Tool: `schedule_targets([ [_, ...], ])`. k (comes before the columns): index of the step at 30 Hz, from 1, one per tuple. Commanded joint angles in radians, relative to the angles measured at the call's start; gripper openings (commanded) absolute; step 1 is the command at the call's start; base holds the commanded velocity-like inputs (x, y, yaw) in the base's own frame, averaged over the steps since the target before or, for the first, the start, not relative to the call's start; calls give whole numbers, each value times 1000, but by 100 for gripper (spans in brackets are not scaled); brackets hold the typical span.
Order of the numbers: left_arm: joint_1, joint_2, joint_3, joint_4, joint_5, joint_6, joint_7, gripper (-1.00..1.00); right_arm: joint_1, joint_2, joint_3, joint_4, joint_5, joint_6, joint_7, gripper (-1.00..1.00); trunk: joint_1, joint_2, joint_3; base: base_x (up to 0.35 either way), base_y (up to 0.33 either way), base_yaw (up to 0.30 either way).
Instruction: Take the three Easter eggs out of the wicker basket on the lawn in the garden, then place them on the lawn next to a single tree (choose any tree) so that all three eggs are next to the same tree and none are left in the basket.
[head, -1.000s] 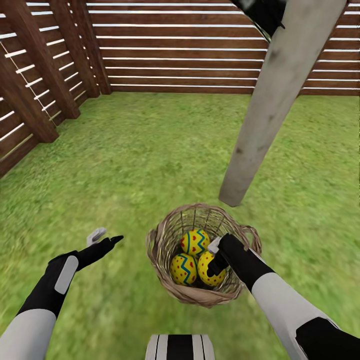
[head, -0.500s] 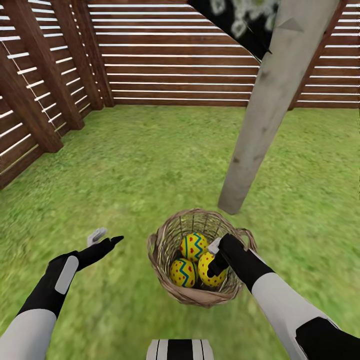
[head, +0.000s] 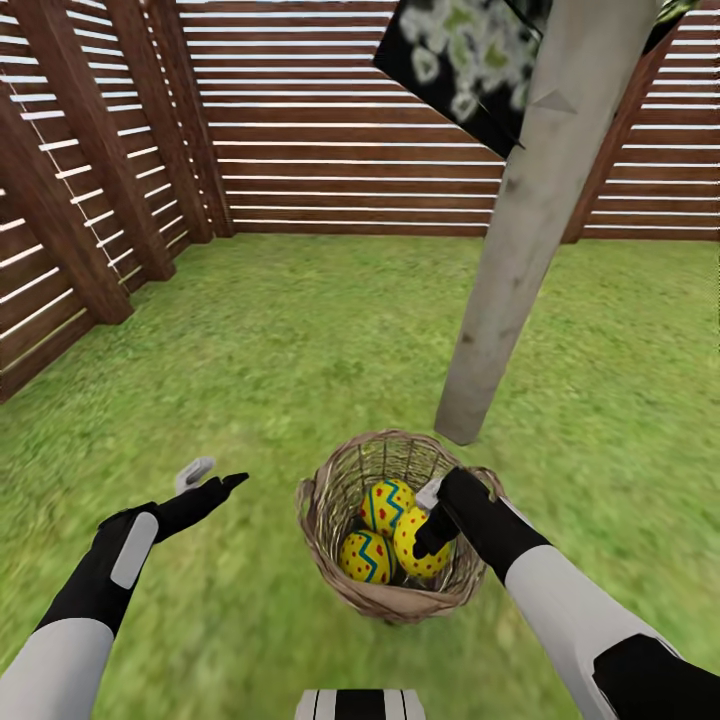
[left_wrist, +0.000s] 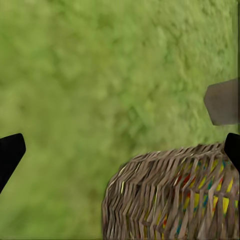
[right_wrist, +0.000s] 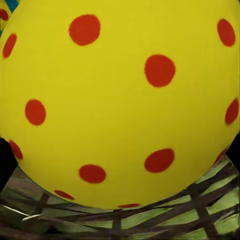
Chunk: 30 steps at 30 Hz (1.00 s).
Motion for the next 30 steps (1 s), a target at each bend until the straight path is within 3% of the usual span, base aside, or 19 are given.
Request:
schedule_targets([
  [1,0,0,3,-1,3,7,-2,100,0,0,1,-2,11,2,9,-100,-1,0,3,0,0,0],
  [7,0,1,4,1,3,7,-2,100,0,-3,-2,-36,11,12,32,-100,-3,1,26,0,0,0],
  [11,0,1,3,3,3,7,-2,100,0,-7,-1,-150,14,37,179,-100,-5,2,42,0,0,0],
  [15,0,1,2,2,3,7,-2,100,0,-28,-5,-226,12,39,236,-100,-7,3,57,0,0,0],
  [16,0,-1,2,2,3,7,-1,100,0,-43,-9,-267,10,39,279,-100,-7,3,61,0,0,0],
  [19,0,-4,0,2,2,7,4,100,0,-131,-15,-411,2,39,439,-100,-9,4,73,0,0,0],
  [22,5,-7,2,-9,4,3,1,100,-10,-116,-9,-397,7,40,435,-100,-9,4,73,0,0,0],
  [30,9,-7,1,-49,3,10,0,100,-2,-123,18,-430,-1,47,441,-100,-9,4,73,-206,0,0],
])
